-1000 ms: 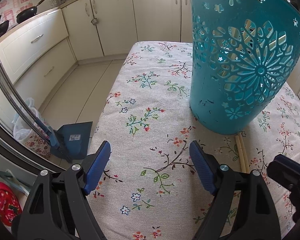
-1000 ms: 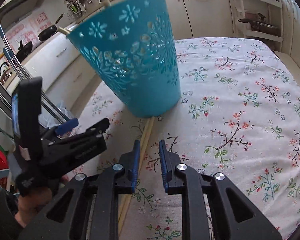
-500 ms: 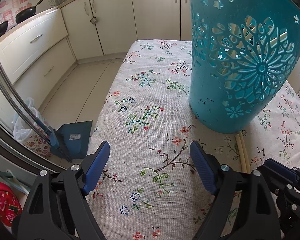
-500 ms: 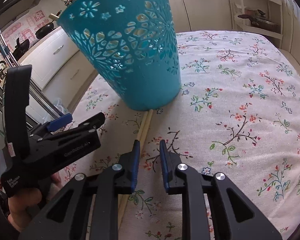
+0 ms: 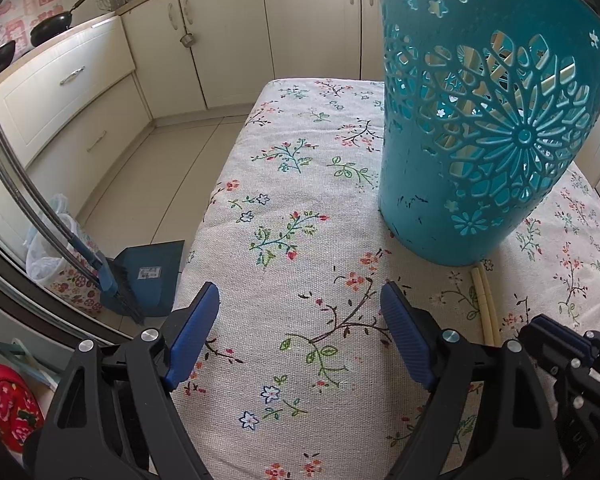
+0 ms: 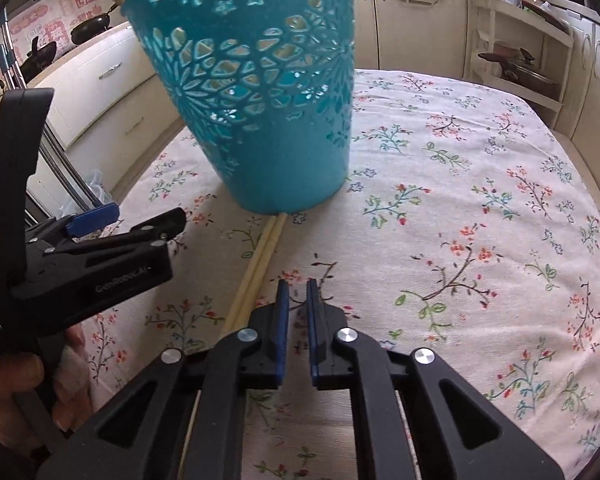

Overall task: Organize utensils
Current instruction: 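Move the right tool back down to the sticks beside the basket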

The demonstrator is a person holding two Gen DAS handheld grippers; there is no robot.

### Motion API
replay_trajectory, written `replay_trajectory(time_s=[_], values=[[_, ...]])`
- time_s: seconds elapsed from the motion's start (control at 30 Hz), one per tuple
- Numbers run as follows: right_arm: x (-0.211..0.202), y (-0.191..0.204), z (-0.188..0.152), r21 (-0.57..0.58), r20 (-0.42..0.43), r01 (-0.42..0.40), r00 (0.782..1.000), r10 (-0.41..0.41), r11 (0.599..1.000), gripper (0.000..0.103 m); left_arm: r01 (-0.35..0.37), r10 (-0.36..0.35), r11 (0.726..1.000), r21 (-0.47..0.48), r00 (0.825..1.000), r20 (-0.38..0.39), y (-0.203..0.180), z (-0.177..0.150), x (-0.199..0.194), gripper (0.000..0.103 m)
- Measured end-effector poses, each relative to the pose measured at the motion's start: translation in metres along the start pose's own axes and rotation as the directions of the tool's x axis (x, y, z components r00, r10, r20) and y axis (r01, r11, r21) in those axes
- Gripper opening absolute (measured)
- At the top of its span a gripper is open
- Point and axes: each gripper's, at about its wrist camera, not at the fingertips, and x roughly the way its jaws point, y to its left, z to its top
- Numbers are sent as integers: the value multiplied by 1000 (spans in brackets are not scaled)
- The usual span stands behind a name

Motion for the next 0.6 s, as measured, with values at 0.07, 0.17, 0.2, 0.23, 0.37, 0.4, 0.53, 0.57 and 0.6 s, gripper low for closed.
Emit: replay_trajectory(time_s=[0.07,0.17,0.2,0.23,0.37,0.4,0.53,0.57,0.6], values=[[-3,-5,-2,7,-3,8,1000,-8,1000,8,6,-6,1000,3,1000,7,0,-1,-1,79],[-5,-18,-1,66,-13,-38,999,39,997,9,11,-12,1000,20,1000,28,-3,-3,-6,80],[-6,-19,0,92,-9,-68,998,69,993,16,6,-7,1000,27,1000,30,-5,-4,-6,80],[-6,-18,1,102,0,-86,996,87,991,27,0,-1,999,32,1000,31,-6,-4,-6,80],[-5,2,1,86,21,-123,992,122,989,33,-4,3,1000,25,1000,18,-6,-3,-4,80],[-1,9,1,68,12,-103,995,103,992,33,-2,2,1000,19,1000,15,-5,-3,-4,80],[7,20,2,-4,32,-29,999,30,1000,30,5,-5,1000,-2,1000,6,-1,-3,-3,80],[8,20,2,-15,36,-24,999,25,1000,30,5,-5,1000,0,1000,6,-1,-2,-3,80],[8,19,2,-13,34,-23,999,24,1000,28,5,-5,1000,3,1000,6,0,-2,-3,80]])
